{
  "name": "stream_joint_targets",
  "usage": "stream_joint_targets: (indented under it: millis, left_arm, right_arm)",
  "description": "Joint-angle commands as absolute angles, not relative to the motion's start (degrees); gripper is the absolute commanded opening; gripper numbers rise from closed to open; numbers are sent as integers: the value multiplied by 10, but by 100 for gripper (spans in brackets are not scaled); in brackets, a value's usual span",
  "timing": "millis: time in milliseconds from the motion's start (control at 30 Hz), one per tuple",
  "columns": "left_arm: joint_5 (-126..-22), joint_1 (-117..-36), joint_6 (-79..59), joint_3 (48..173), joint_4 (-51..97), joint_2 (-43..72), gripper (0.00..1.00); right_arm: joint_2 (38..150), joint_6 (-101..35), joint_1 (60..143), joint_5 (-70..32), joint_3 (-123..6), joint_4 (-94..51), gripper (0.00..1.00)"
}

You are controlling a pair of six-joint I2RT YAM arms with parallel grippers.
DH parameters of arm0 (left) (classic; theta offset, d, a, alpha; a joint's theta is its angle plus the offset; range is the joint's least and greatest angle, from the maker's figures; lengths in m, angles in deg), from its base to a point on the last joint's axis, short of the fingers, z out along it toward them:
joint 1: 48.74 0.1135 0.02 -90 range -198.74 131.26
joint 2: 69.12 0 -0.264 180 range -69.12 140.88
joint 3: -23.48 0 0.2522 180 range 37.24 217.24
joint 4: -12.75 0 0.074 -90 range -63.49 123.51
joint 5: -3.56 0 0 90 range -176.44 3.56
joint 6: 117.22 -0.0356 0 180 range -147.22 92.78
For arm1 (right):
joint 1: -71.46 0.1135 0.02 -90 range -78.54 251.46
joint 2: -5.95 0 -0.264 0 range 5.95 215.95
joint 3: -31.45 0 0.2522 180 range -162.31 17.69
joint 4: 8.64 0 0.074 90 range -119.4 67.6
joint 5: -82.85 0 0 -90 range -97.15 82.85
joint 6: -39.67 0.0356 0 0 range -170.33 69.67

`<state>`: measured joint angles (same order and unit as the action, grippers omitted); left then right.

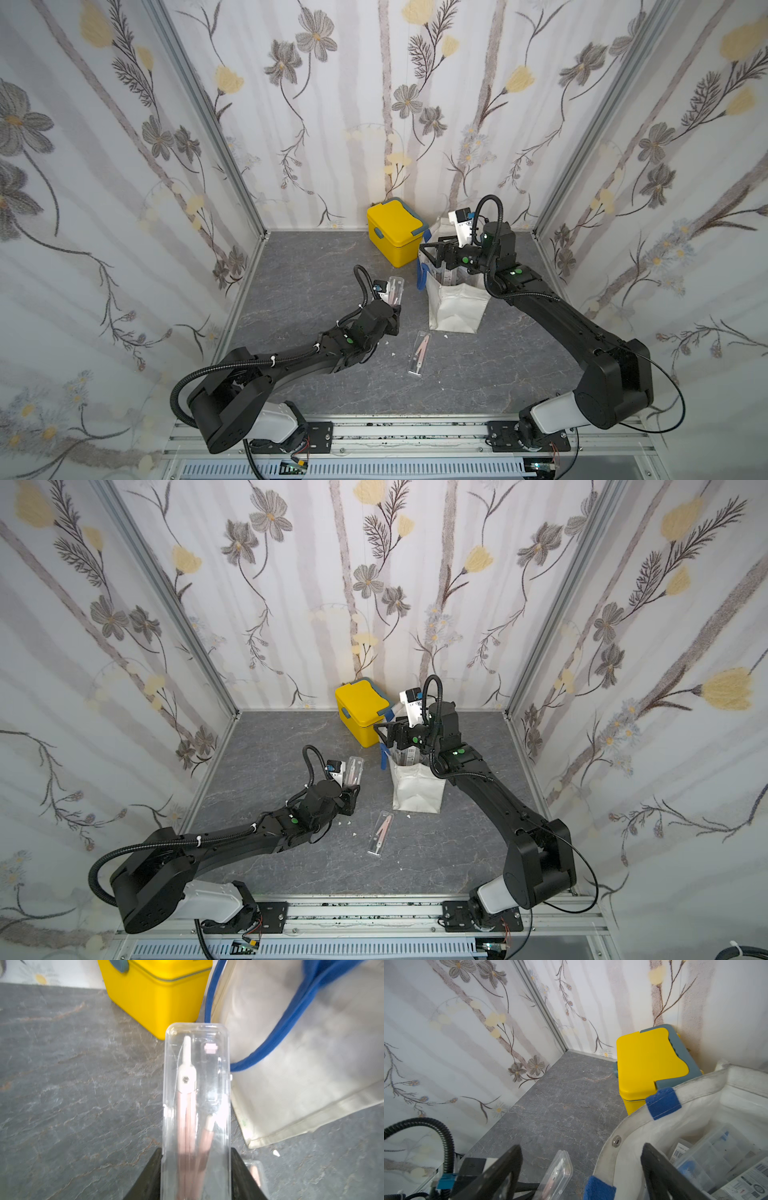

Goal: Put the compass set into the canvas bag
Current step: Pick up the compass set at the center of the board.

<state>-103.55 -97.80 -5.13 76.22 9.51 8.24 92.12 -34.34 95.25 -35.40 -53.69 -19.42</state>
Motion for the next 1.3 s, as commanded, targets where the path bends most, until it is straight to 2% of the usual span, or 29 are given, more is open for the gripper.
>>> stream_joint_targets:
  millis: [0,333,467,533,633,767,867,1067,1100,1133,1233,1267]
  left_arm:
    - [-1038,-978,-73,762,24,59,42]
    - [-1053,-976,-111,783,14,36,42]
    - [-1053,-974,-110,783,9,36,42]
    - [-1054,-974,-110,782,8,36,42]
    - [-1056,-971,-109,782,11,38,42]
    - [-1057,-969,-106,779,12,38,42]
    - [-1057,-968,-104,776,12,39,42]
    - [-1056,-968,-99,772,12,36,44]
    - [-1055,-968,-98,771,12,37,50]
    - [-1054,-968,-97,771,12,38,60]
    - [-1054,-967,-98,768,10,36,99]
    - [-1053,-967,-100,767,12,36,100]
  right_arm:
    - [942,-345,965,-372,-560,-223,84]
    - [1003,-342,1007,-421,-602,-245,73]
    - [1016,-337,1024,-437,-609,-247,60]
    - [1020,-332,1029,-442,-607,-242,51]
    - [1024,-319,1034,-455,-602,-226,45]
    - [1029,-304,1035,-472,-597,-208,27]
    - [1031,-297,1036,-479,-597,-199,18]
    - [1034,-293,1036,-486,-596,-193,11]
    - [1033,-292,1035,-487,-595,-190,11]
    - [1033,-291,1036,-489,-595,-187,11]
    - [1032,-289,1033,-487,-602,-184,11]
    - [1031,-289,1032,-485,-606,-184,11]
